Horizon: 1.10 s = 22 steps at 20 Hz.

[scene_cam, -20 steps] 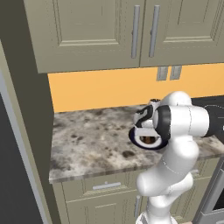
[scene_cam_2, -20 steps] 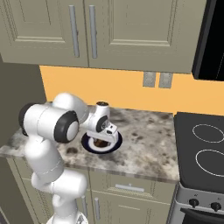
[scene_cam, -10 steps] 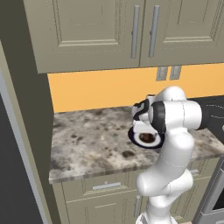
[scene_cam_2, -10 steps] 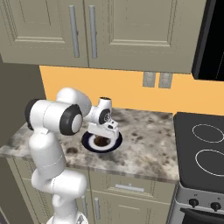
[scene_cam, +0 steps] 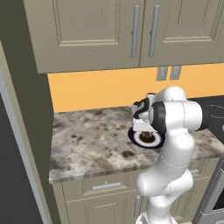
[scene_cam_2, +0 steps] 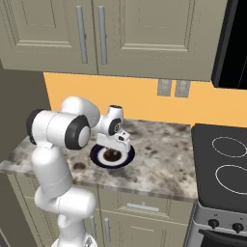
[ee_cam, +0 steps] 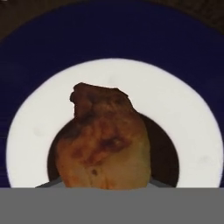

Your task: Place the chicken drumstick on the counter behind the older chicken drumstick on the same shelf of the fridge to maintain FIFO order. Close the fridge door when finished.

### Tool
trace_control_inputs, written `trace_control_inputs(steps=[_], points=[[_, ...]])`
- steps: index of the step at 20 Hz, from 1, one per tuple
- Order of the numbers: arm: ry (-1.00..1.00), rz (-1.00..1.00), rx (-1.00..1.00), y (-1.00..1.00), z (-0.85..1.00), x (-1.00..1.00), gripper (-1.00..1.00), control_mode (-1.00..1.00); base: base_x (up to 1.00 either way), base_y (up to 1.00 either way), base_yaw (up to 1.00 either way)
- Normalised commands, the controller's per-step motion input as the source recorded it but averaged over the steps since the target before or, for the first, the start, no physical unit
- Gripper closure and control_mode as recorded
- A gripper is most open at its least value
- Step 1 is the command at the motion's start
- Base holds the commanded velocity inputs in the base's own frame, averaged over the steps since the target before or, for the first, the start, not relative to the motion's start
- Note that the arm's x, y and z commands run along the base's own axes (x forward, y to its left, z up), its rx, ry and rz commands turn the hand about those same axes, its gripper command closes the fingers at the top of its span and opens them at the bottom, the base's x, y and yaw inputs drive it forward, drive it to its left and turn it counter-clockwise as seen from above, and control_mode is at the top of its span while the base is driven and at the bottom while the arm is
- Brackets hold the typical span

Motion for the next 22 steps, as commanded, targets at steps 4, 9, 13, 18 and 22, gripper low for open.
trace_control_inputs(steps=[4,9,13,18,22], points=[[-0.15,-0.11,0.00,0.00,0.29,-0.48,1.00,-1.00,0.00,0.00,0.00],[-0.21,-0.06,0.00,0.00,0.49,-0.79,1.00,-1.00,0.00,0.00,0.00],[-0.09,-0.04,0.00,0.00,0.56,-0.73,1.00,-1.00,0.00,0.00,0.00],[-0.21,0.00,0.00,0.00,0.53,-0.90,1.00,-1.00,0.00,0.00,0.00],[-0.26,0.00,0.00,0.04,0.55,-0.86,1.00,-1.00,0.00,0.00,0.00]])
